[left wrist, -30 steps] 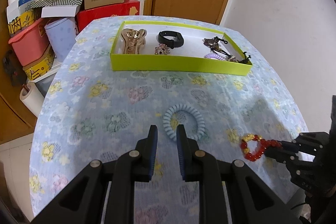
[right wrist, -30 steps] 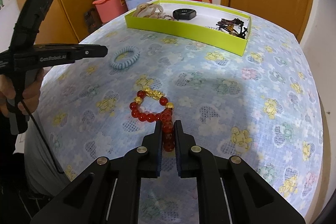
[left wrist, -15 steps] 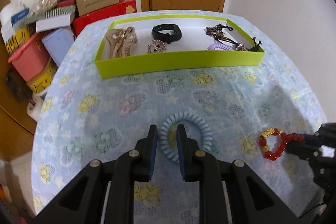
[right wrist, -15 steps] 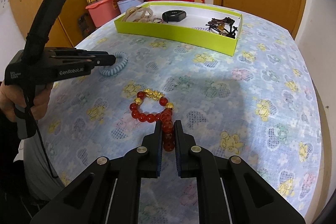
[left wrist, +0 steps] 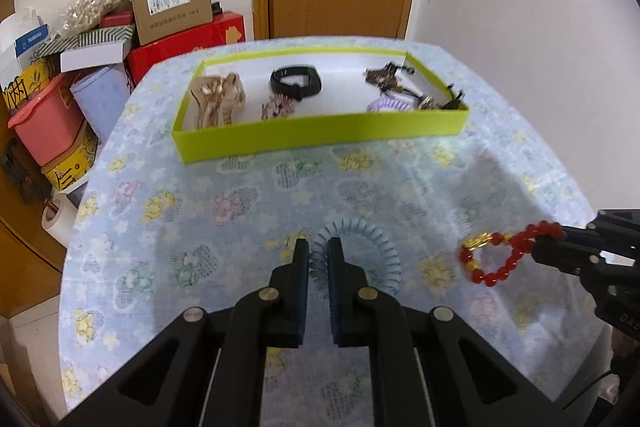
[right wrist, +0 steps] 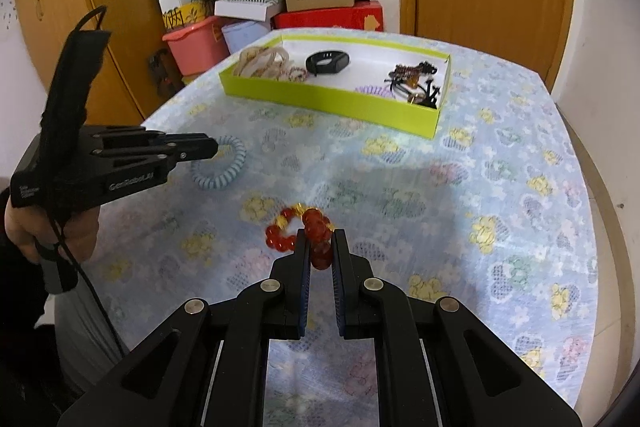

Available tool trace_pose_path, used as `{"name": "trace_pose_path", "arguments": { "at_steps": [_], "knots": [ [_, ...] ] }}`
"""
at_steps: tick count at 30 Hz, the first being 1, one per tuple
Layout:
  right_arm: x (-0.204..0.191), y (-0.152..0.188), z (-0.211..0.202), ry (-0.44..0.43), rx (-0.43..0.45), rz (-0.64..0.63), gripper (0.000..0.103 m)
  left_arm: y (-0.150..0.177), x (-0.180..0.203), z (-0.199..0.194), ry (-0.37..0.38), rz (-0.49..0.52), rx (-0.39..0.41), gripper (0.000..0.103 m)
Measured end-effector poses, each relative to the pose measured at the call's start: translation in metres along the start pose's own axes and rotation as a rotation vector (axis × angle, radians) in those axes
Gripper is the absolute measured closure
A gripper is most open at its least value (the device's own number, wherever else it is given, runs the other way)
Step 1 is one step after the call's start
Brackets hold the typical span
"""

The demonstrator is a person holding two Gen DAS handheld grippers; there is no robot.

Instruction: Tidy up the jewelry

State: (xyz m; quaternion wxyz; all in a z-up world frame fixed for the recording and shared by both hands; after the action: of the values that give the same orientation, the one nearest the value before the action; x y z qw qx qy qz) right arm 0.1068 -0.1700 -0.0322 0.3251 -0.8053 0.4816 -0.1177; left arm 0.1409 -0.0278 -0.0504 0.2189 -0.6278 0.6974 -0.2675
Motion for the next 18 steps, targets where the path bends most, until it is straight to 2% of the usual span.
{"name": "trace_pose_path", "arguments": {
  "at_steps": [11,18],
  "knots": [
    [-0.006,-0.016,-0.020,0.000,0.063,-0.013,0.093,-0.013,0.000,-0.035,0.032,-0.022,0.066,0.094],
    [-0.007,-0.035,-0.030,0.004,0.105,-0.028,0.093,-0.024,-0.007,-0.041,0.023,-0.032,0.081,0.094]
  ]
}}
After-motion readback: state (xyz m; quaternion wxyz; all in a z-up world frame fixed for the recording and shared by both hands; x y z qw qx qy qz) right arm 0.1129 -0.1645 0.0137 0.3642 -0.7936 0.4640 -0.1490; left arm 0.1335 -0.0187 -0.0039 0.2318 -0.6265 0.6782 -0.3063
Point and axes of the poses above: each gripper's, at about its wrist camera, not at the fingertips, and z roughly the way its jaws point, x to its right, y to its underside, the point moved 5 cm from there along z, roughly the way its jaws point, and after that the axes turned 2 degrees about z, right-handed, at the moved point
